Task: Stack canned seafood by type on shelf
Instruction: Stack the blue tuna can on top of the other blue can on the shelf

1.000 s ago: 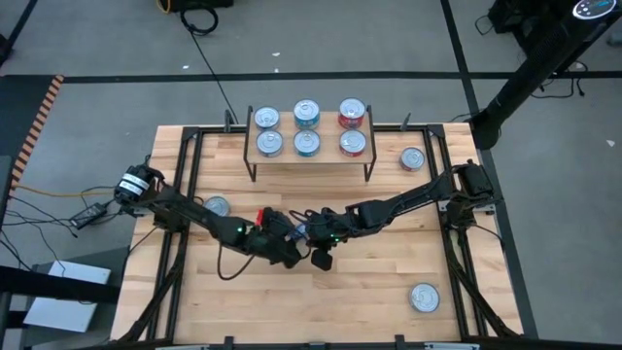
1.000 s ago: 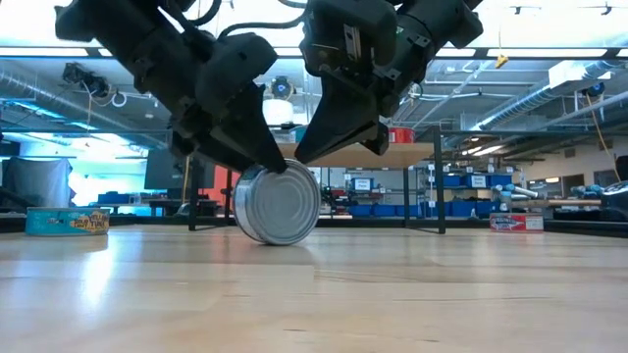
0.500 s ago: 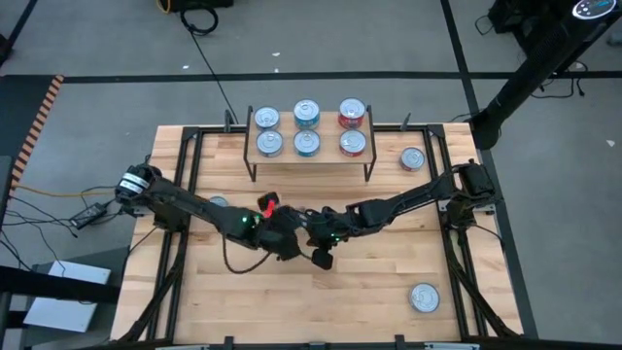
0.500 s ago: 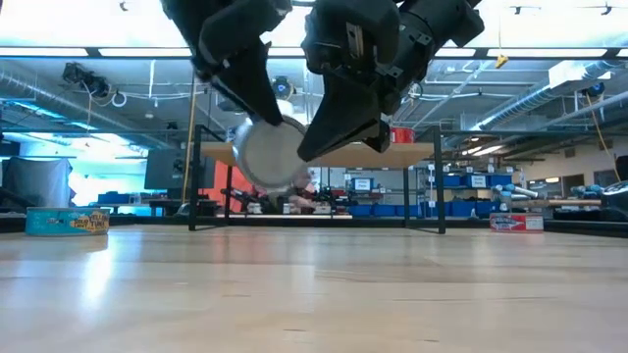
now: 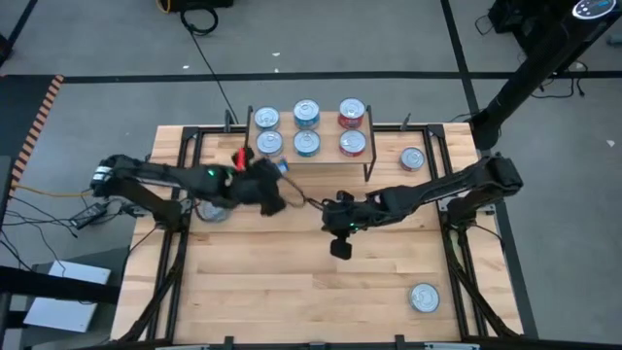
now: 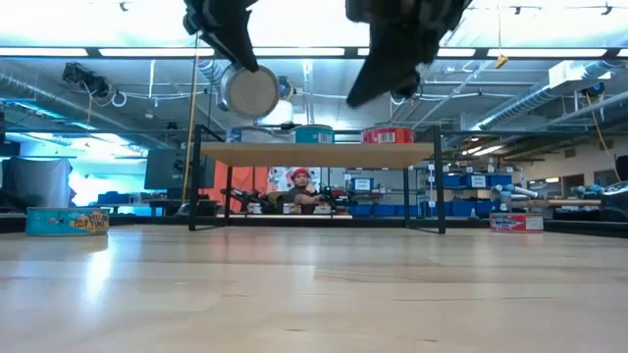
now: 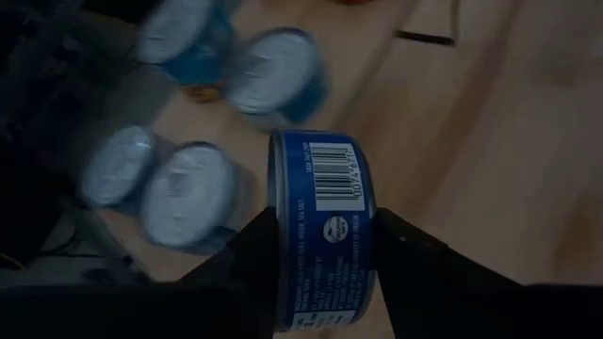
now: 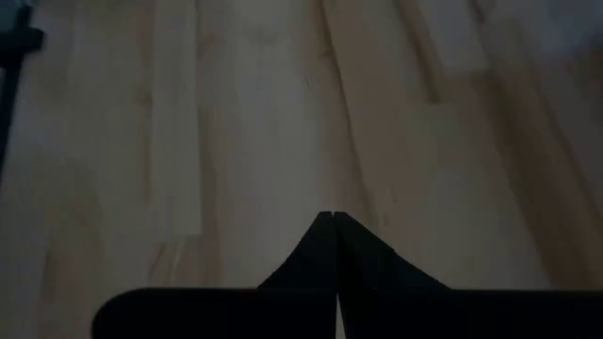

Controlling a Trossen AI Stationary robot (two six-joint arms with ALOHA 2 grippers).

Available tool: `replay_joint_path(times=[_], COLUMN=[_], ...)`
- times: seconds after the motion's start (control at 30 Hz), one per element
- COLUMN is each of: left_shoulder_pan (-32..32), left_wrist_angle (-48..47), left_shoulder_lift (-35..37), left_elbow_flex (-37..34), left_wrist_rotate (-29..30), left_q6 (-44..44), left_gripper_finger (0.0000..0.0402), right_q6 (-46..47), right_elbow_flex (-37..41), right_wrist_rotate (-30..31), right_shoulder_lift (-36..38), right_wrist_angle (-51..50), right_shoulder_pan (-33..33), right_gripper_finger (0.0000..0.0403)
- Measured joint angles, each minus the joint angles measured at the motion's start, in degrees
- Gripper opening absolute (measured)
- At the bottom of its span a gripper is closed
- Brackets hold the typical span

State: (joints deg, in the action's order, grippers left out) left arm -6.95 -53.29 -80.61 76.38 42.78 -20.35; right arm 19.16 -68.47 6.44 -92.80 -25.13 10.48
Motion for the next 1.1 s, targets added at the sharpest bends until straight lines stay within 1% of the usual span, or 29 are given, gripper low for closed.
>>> replay_joint_path(times=[0.17,0.3,0.47,0.6,0.73,0.87,1.0,1.1], left_shoulder_pan=[6.9,13.1,19.6,23.8,26.2,27.5,28.8,29.7], left_wrist_angle=[1.2,3.8,9.7,14.0,14.8,14.9,15.3,16.7], left_shoulder_lift=[4.2,5.3,4.6,2.4,-0.4,-2.7,-3.9,-4.2], left_elbow_flex=[0.0,0.0,0.0,0.0,0.0,0.0,0.0,0.0], left_wrist_rotate=[-1.7,-2.6,-2.6,-4.0,-2.9,0.9,1.3,1.2], left_q6=[7.2,13.6,23.5,29.8,32.8,35.5,35.5,38.0], left_gripper_finger=[0.0142,0.0142,0.0142,0.0142,0.0142,0.0142,0.0142,0.0142], right_q6=[-4.4,-8.0,-14.0,-16.6,-17.2,-18.9,-19.4,-19.3], right_elbow_flex=[0.0,0.0,0.0,0.0,0.0,0.0,0.0,0.0], right_wrist_rotate=[-0.7,-1.2,-5.0,-9.7,-14.8,-15.1,-15.3,-15.2], right_shoulder_lift=[4.6,8.5,12.7,13.6,13.8,13.7,13.7,13.3], right_wrist_angle=[0.0,-0.5,-0.1,0.7,4.9,9.2,11.3,12.4], right_shoulder_pan=[-1.0,-4.0,-10.9,-17.2,-21.3,-23.1,-24.8,-26.0], right_gripper_finger=[0.0002,0.0001,0.0000,0.0000,0.0000,0.0000,0.0000,0.0000])
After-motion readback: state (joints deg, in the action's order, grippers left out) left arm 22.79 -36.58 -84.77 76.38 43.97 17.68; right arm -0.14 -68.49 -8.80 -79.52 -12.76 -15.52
